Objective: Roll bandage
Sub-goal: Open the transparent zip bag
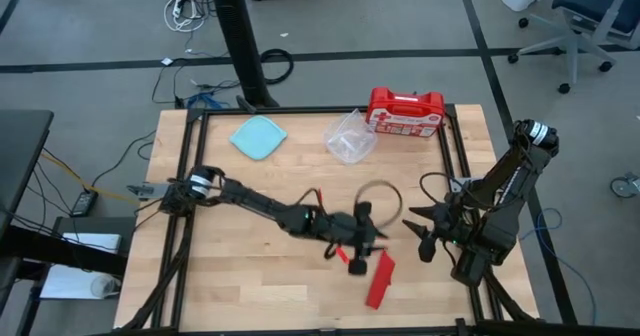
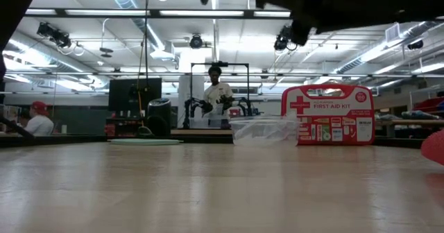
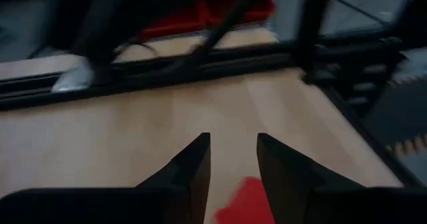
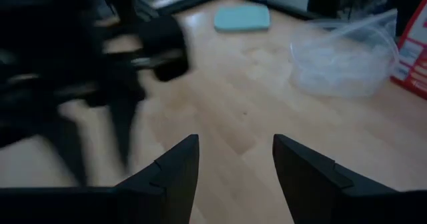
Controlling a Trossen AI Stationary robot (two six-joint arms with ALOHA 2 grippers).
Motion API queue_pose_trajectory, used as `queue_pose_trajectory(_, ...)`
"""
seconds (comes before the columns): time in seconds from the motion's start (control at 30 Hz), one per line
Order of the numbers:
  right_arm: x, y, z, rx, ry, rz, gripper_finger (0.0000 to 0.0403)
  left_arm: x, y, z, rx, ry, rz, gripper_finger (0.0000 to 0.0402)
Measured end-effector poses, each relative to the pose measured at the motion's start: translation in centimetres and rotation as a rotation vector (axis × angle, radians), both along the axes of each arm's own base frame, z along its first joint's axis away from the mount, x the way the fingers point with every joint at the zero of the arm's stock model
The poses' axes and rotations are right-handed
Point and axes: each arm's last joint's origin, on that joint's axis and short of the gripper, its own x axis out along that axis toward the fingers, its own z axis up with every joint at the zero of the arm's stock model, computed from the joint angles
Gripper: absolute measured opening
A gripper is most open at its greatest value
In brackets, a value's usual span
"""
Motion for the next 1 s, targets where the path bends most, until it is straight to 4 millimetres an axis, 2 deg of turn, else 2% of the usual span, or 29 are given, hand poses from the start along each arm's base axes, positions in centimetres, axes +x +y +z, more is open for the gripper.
queue_pose_trajectory(0.17, 0.4, 0.0, -0.1, 0.001, -0.005, -0.012, 0.0191, -1.3, 4.8, -0.9, -0.069, 0.023, 0.124, 0.0127)
queue_pose_trajectory(0.3, 1.1, -0.1, -0.1, -0.002, -0.004, -0.024, 0.0191, -2.8, 8.8, -0.3, -0.095, 0.031, 0.215, 0.0127)
queue_pose_trajectory(0.4, 2.1, -1.0, -0.1, -0.031, 0.043, -0.065, 0.0191, -4.2, 11.6, 0.3, -0.082, 0.032, 0.277, 0.0127)
queue_pose_trajectory(0.57, 4.6, -3.9, -0.3, -0.107, 0.176, -0.176, 0.0191, -6.1, 16.3, 1.4, -0.039, 0.025, 0.389, 0.0127)
queue_pose_trajectory(0.7, 7.0, -6.9, -0.3, -0.148, 0.308, -0.231, 0.0191, -6.9, 19.8, 1.3, -0.061, 0.065, 0.406, 0.0127)
queue_pose_trajectory(0.87, 10.3, -10.4, -0.1, -0.132, 0.403, -0.178, 0.0191, -7.8, 23.7, 1.2, -0.077, 0.067, 0.396, 0.0127)
queue_pose_trajectory(1.0, 11.9, -12.9, 0.4, -0.143, 0.411, -0.134, 0.0191, -8.8, 26.7, 0.9, -0.065, 0.080, 0.454, 0.0127)
